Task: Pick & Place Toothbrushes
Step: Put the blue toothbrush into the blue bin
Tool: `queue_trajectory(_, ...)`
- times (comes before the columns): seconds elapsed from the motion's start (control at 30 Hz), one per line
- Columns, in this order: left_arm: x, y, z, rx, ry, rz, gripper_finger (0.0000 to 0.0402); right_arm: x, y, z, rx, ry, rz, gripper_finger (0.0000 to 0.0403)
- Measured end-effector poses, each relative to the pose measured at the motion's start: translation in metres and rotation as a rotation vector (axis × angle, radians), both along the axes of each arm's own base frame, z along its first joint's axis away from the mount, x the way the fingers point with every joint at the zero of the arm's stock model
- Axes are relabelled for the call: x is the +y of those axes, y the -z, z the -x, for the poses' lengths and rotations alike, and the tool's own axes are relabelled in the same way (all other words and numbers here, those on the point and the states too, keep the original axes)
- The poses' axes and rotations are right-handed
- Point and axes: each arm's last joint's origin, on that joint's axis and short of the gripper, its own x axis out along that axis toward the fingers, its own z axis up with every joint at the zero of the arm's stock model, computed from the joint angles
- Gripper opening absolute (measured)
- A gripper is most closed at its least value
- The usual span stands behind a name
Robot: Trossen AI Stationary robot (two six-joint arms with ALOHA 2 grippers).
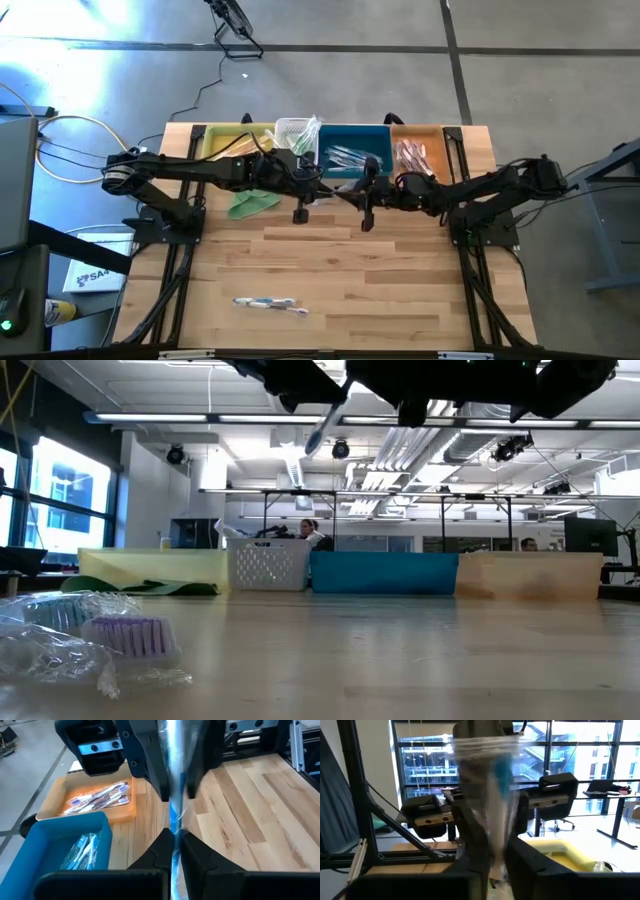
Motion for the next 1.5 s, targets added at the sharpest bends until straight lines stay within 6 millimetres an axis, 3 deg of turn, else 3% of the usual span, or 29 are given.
queue_trajectory(0.1, -0.0001, 0.0001, 0.0000, 0.001, 0.000, 0.007, 0.0015, -0.0002, -0.0001, 0.0001, 0.000, 0.004, 0.008, 0.0020)
queue_trajectory(0.4, 0.0001, -0.0001, 0.0000, -0.001, -0.003, 0.001, 0.0028, -0.0002, -0.0001, 0.0001, 0.000, 0.005, 0.002, 0.0020)
queue_trajectory(0.77, 0.0012, -0.0006, -0.0004, -0.005, -0.001, -0.072, 0.0164, 0.0004, 0.0007, 0.0000, 0.008, -0.006, -0.002, 0.0020)
queue_trajectory(0.93, 0.0013, -0.0009, -0.0006, -0.008, 0.013, -0.108, 0.0200, 0.0005, 0.0021, -0.0003, 0.023, -0.008, -0.002, 0.0020)
queue_trajectory(1.37, 0.0012, -0.0013, -0.0007, -0.011, 0.015, -0.110, 0.0210, -0.0010, 0.0045, -0.0005, 0.048, 0.043, -0.006, 0.0020)
queue_trajectory(1.5, 0.0002, 0.0000, -0.0003, 0.006, 0.075, -0.231, 0.0210, -0.0013, 0.0057, -0.0006, 0.061, 0.051, -0.007, 0.0020)
